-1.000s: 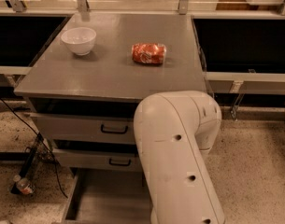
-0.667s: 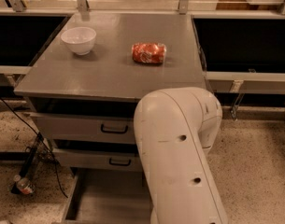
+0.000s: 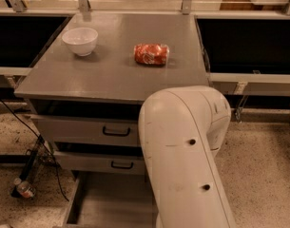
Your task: Pick rxbar chocolate from bottom drawer and place on counter
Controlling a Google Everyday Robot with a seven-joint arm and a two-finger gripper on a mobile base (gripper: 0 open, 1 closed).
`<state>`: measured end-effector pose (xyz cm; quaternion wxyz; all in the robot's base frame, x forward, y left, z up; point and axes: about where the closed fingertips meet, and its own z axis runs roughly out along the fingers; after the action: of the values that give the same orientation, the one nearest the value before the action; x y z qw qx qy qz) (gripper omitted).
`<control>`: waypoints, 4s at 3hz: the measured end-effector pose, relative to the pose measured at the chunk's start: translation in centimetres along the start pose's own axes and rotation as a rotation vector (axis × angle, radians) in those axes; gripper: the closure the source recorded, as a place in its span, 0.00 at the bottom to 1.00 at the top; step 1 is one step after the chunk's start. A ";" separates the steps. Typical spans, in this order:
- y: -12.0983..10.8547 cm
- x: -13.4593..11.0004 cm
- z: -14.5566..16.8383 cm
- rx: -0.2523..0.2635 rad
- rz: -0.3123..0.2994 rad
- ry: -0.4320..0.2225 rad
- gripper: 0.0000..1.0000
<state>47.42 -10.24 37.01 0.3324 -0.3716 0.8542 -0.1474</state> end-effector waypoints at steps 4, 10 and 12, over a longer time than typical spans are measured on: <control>-9.7 -3.0 -6.5 0.302 -0.028 -0.038 1.00; -15.5 -0.1 -13.1 0.475 -0.002 0.001 1.00; -20.6 -1.0 -16.6 0.625 -0.016 -0.009 1.00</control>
Offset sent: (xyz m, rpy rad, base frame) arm 0.0263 -0.0434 0.1304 -0.1828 -0.2918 -0.1058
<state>47.75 -23.39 59.93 0.4331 -0.2586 0.7631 -0.4040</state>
